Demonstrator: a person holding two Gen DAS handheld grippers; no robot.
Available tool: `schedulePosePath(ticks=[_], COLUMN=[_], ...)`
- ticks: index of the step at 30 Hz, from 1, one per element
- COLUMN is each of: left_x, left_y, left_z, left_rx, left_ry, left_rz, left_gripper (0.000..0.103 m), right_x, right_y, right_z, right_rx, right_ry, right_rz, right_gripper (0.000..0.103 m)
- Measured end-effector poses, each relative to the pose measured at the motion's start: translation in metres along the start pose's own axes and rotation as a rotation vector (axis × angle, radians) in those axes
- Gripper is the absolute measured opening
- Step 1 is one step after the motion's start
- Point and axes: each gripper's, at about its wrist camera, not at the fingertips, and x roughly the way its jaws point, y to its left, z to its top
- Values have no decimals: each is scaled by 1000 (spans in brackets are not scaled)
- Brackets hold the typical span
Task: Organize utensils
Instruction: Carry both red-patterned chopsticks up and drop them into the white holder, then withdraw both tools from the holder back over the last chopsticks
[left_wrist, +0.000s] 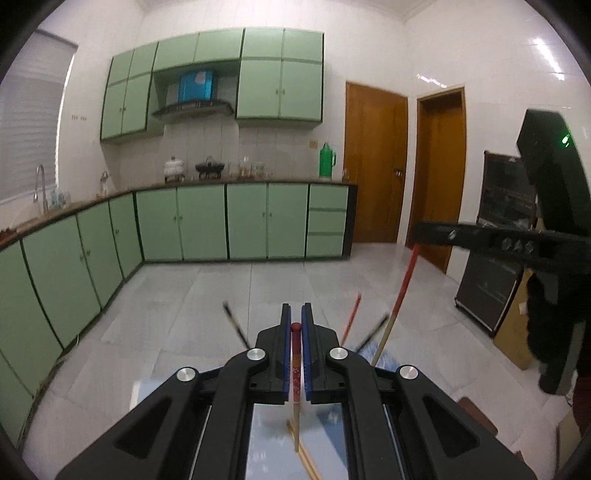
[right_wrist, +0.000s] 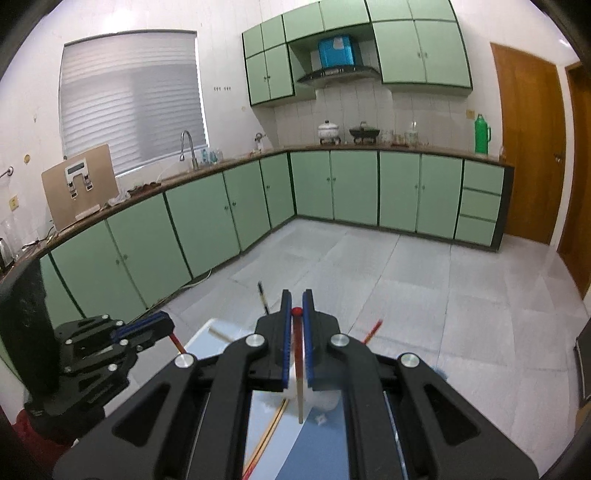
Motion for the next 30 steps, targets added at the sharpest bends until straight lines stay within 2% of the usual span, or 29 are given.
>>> schedulePosePath(ticks=[6,10,13,17,22,24,26,30], left_x=[18,46,72,109,129,129,123,103], left_y=[-3,-1,3,8,12,15,18,21], left_z=[49,62,56,30,2,-3,-5,-2], left_rx=[14,21,18,-1,-17,-26,-44,-48], left_ry=[-96,-122,-88,-8,67,81,76,48], left_rz=[-1,17,19,24,16,22,18,33], left_gripper=[5,5,5,5,6,6,9,29], right_x=[17,38,58,84,102,103,100,83], right_y=[-15,-27,-37,-45,-42,-41,-42,-45], right_z=[32,40,34,16,-9,-14,-17,-16], right_rx=[-1,7,27,49,33,34,38,39], right_ry=[-49,-63,-48,-9,40,48,43,5], right_rz=[-25,-37,-42,-35,-41,-50,-58,-98], right_gripper=[5,5,5,5,6,9,16,33])
